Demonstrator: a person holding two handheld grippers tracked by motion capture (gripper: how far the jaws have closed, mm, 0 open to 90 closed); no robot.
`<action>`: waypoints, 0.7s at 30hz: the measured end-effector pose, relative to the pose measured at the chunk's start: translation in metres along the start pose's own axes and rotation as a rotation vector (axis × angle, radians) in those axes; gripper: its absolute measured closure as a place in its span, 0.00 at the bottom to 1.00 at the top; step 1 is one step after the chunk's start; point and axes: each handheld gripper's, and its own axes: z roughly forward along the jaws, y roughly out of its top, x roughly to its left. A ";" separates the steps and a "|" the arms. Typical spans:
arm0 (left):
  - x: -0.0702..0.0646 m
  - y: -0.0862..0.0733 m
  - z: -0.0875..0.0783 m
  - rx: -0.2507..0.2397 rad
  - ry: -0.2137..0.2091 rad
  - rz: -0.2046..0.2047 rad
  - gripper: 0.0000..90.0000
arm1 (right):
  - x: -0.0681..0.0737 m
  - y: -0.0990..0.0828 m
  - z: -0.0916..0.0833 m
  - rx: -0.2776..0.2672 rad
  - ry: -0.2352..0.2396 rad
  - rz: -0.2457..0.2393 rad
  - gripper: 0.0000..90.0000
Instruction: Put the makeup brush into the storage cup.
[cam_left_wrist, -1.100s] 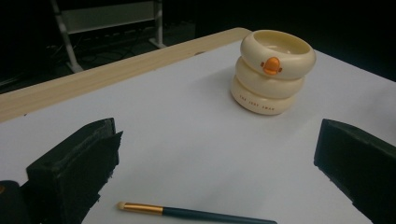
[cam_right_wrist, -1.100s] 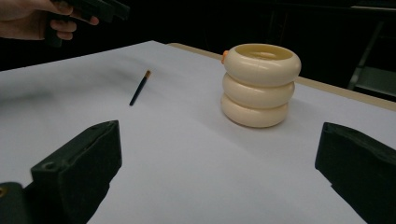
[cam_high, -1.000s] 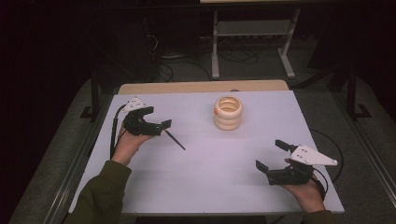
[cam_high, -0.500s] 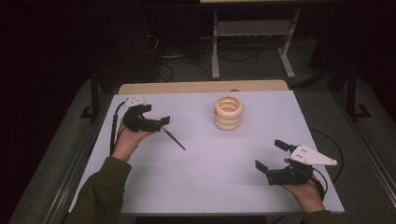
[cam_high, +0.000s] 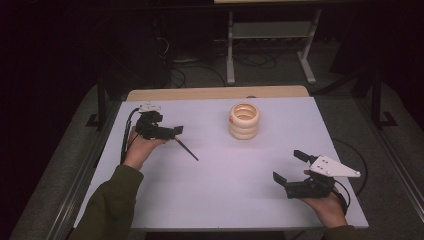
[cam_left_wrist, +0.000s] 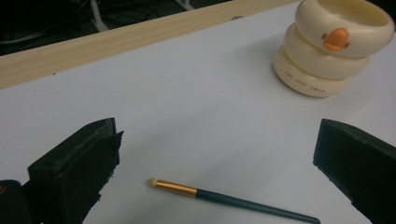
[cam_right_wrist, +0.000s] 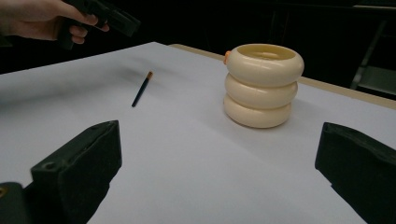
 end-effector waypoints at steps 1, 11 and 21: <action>0.000 0.000 0.001 0.004 0.004 -0.010 0.00 | 0.000 0.000 0.000 0.001 0.001 -0.001 0.00; 0.001 0.000 0.007 0.096 0.021 -0.037 0.05 | 0.000 0.000 0.000 0.000 -0.003 0.000 0.00; 0.004 0.000 0.012 0.147 0.025 -0.086 0.14 | 0.000 0.000 -0.001 0.004 -0.008 0.004 0.00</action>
